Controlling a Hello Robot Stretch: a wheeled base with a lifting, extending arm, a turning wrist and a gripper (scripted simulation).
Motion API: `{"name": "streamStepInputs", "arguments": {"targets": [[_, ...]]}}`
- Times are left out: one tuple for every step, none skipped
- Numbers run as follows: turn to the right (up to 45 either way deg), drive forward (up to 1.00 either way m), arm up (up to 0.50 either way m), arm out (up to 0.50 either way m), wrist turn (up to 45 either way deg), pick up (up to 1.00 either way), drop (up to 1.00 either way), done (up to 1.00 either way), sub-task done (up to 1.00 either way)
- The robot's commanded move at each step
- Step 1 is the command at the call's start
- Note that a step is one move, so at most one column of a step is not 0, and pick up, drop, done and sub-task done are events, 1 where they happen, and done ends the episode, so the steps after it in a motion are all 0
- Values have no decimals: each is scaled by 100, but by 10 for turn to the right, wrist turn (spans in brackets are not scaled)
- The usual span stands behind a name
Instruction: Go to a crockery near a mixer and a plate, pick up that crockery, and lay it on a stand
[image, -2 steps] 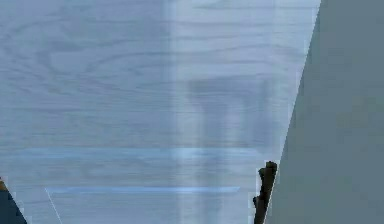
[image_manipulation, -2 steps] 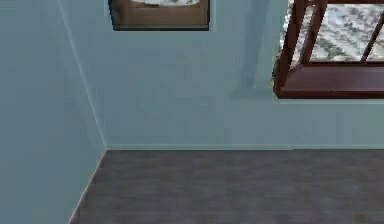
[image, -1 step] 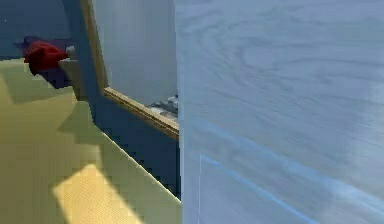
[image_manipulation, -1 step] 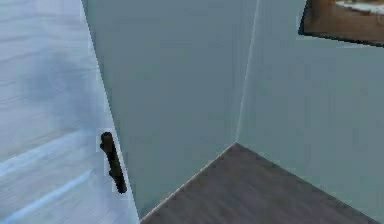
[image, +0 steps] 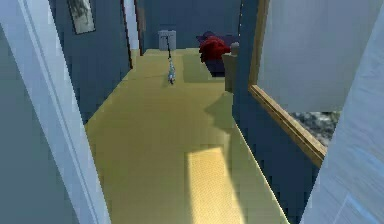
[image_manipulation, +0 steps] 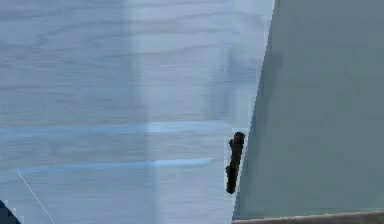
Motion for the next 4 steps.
{"name": "streamStepInputs", "arguments": {"targets": [[0,80,0,0,0,0,0,0,0],[-150,0,0,0,0,0,0,0,0],[0,100,0,0,0,0,0,0,0],[0,100,0,0,0,0,0,0,0]]}}
